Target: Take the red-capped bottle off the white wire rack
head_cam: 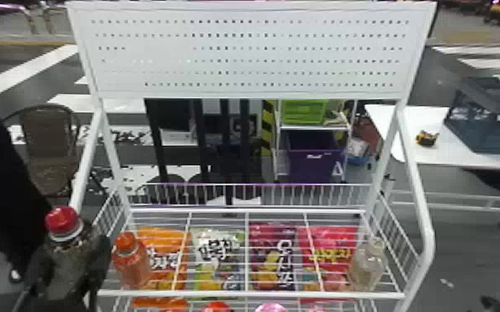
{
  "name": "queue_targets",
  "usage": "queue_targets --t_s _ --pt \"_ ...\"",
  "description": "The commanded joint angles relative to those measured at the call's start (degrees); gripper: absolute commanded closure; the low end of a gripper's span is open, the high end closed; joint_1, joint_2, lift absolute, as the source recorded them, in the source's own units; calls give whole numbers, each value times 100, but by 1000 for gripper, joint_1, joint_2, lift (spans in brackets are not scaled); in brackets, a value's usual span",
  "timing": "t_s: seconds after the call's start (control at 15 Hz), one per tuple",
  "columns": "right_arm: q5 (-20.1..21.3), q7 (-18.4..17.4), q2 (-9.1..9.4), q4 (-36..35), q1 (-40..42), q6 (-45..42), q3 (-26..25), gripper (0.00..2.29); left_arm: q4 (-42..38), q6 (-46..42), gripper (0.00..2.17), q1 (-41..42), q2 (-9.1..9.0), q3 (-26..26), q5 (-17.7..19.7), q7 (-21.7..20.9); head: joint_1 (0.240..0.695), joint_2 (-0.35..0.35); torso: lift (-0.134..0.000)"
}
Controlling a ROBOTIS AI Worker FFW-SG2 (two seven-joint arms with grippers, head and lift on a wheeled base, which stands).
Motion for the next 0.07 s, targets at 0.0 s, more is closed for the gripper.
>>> queue_targets --t_s 0.0 --pt "0 0 5 1 29 -40 8 1217 -25 14 1983 27 0 4 1 -1 499 0 0"
